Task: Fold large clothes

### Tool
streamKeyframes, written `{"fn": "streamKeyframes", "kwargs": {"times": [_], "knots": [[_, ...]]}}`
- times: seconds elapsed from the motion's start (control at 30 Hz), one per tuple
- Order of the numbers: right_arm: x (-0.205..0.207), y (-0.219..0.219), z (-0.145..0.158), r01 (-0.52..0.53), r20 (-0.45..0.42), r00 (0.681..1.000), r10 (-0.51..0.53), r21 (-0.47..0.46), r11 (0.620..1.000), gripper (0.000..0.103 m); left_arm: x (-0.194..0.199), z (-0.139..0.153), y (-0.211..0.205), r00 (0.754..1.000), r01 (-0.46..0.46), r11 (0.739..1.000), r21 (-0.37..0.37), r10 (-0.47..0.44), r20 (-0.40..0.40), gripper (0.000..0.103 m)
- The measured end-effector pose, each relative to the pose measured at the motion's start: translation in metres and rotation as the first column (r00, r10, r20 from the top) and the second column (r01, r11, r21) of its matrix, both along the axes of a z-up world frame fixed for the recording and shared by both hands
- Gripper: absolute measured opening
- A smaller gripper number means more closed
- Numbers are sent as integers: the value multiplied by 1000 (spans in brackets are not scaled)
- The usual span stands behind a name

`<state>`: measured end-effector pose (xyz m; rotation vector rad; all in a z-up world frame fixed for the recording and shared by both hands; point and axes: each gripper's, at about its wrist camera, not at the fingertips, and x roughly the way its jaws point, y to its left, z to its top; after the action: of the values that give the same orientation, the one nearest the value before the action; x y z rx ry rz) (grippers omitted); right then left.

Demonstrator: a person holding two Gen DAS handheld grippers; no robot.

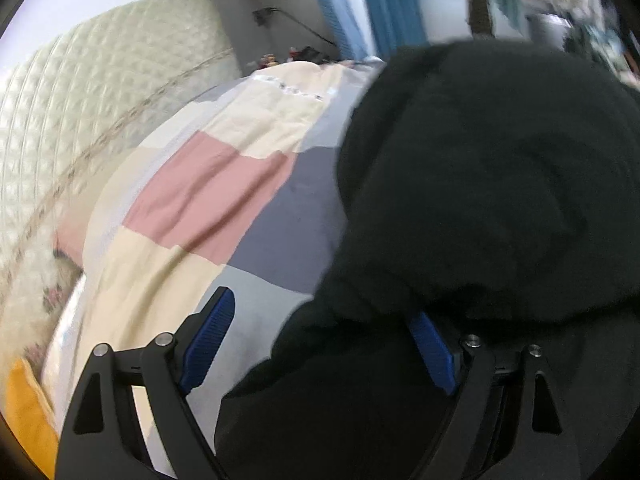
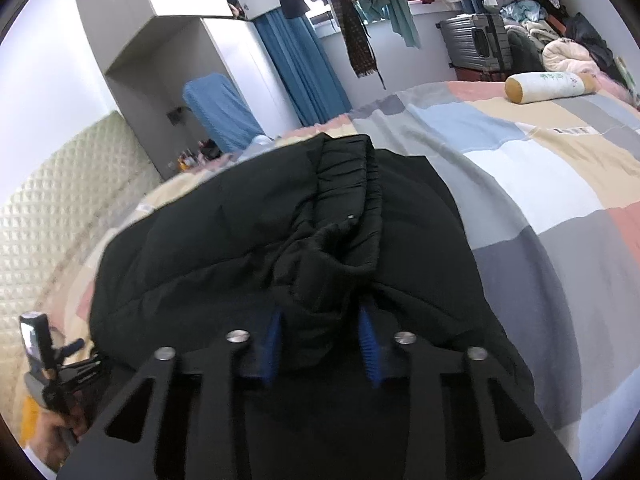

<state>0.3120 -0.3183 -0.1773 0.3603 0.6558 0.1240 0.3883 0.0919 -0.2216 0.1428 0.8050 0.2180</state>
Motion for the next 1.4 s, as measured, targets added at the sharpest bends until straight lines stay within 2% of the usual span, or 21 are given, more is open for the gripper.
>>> {"fn": "streamKeyframes", "kwargs": {"times": [0.1,0.23,0.37,0.5,0.57,0.7,0.83,0.93,1.03,1.13,1.17,1.2,1.33,1.4], "knots": [[-1,8,13,-27,27,999,28,-24,999,19,0,11,18,997,-46,996,-74,51,60,87],[-6,21,35,-84,81,993,83,7,996,12,-3,22,40,987,-97,982,-160,115,110,87],[-11,54,63,-131,153,977,146,-104,986,12,-3,25,63,976,-142,960,-241,176,127,87],[1,75,73,-139,184,967,175,-194,971,11,-2,24,81,972,-159,936,-314,204,114,87],[10,80,65,-132,157,973,170,-223,966,11,-1,22,82,974,-158,935,-316,201,108,87],[25,73,31,-121,72,987,141,-229,966,11,-1,22,75,976,-137,939,-315,182,118,87],[38,58,-3,-126,-10,992,126,-189,974,11,-1,22,68,977,-119,952,-283,163,135,87],[42,55,-14,-130,-28,991,127,-182,975,11,0,19,65,979,-115,957,-267,155,135,87],[38,55,-14,-125,-10,992,125,-184,975,11,0,18,66,978,-120,958,-262,160,137,87],[29,54,-11,-141,-10,990,141,-161,977,15,0,18,68,977,-127,954,-272,167,129,87],[26,53,-8,-143,-11,990,143,-160,977,20,0,18,69,978,-127,952,-278,167,128,87],[22,52,-6,-141,-16,990,140,-169,976,29,-1,18,69,978,-126,951,-284,167,127,87],[0,49,7,-133,-10,991,135,-234,963,35,-1,19,69,979,-121,951,-286,162,123,87],[-8,46,11,-124,-6,992,126,-253,960,57,-2,19,69,980,-121,951,-285,160,119,87]]}}
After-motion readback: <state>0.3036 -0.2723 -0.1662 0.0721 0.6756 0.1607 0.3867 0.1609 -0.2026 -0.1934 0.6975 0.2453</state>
